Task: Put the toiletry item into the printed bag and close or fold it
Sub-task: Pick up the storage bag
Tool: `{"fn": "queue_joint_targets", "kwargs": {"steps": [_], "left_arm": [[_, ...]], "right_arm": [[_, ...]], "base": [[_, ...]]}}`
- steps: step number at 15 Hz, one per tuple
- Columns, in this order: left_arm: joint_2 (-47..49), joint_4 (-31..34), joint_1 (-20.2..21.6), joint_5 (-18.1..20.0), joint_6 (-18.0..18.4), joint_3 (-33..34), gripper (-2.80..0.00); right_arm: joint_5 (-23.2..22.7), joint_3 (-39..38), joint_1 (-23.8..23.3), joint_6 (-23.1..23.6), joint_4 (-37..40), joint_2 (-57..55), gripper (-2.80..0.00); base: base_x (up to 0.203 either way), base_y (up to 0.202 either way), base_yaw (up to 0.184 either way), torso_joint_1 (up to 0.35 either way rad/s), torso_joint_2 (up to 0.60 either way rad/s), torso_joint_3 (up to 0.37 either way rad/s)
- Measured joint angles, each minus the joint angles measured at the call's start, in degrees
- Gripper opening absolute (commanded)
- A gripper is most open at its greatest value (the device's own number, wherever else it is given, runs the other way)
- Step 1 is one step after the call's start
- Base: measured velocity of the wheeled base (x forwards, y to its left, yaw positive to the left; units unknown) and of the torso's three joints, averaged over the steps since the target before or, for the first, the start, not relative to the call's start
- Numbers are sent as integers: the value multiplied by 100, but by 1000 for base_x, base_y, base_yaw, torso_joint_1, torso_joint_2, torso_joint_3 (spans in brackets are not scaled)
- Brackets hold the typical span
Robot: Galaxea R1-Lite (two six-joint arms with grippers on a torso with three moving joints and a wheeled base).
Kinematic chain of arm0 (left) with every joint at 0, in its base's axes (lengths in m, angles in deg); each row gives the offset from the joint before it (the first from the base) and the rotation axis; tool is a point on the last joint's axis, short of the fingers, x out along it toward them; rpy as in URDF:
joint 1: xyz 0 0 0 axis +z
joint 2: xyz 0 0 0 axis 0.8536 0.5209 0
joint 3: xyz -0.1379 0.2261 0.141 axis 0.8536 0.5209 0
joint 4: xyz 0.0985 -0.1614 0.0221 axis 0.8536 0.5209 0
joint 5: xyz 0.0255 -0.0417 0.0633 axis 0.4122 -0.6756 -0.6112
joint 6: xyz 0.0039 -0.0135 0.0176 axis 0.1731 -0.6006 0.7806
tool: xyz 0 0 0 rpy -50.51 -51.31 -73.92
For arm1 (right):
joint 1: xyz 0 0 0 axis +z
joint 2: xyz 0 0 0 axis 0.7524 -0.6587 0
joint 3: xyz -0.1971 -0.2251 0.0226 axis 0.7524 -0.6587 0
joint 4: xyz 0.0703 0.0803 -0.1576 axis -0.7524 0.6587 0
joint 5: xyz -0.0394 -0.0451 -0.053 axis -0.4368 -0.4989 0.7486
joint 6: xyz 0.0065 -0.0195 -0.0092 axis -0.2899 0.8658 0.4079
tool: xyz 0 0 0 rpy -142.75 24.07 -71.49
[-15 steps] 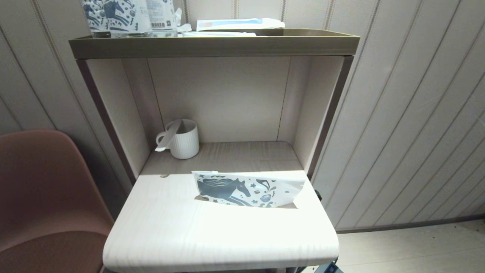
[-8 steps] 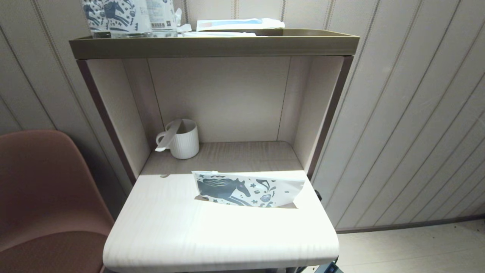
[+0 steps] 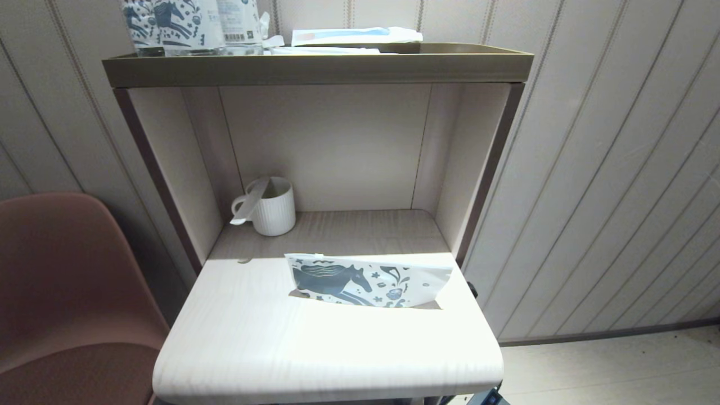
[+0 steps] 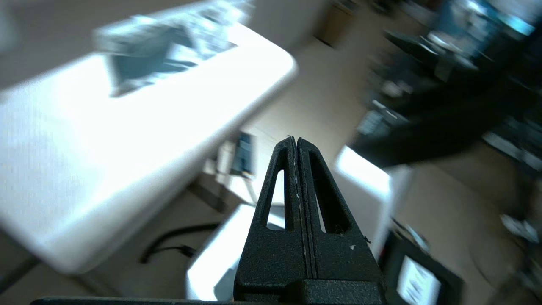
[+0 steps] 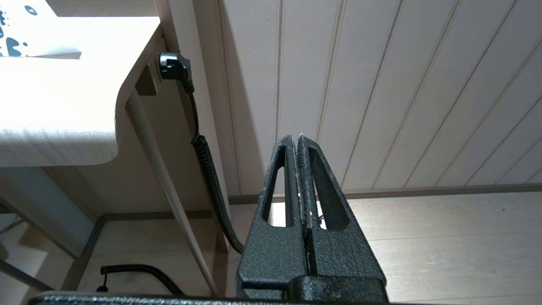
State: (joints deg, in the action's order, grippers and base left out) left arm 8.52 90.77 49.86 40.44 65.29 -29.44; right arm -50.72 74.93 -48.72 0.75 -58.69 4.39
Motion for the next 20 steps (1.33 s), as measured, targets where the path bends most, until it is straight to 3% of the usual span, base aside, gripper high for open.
{"fn": "queue_joint_targets", "kwargs": {"steps": [2,3,5,7,14,17,20], "left_arm": [[444,27,-431,219,568,40,-280],[646,-20,-535,248,1000,102,0],[1073,-222,-630,245,2019,279,0],[1499,-643,-654,109,2751,394,0],[3396,-3182,-587,-1214,3541,388,0],[4441,-3776,-601,-1376,3847,-24,0],[5382,-3796,-686,-1348,3916,-576,0]], "right_arm": [[0,0,0,0,0,0,-280],[0,0,0,0,0,0,-280],[0,0,0,0,-1,0,-280],[0,0,0,-2,0,0,-280],[0,0,0,0,0,0,-280],[0,0,0,0,-1,0,-280],[0,0,0,0,-1,0,-280]], "base": [[0,0,0,0,0,0],[0,0,0,0,0,0],[0,0,0,0,0,0],[0,0,0,0,0,0],[0,0,0,0,0,0],[0,0,0,0,0,0],[0,0,0,0,0,0]]}}
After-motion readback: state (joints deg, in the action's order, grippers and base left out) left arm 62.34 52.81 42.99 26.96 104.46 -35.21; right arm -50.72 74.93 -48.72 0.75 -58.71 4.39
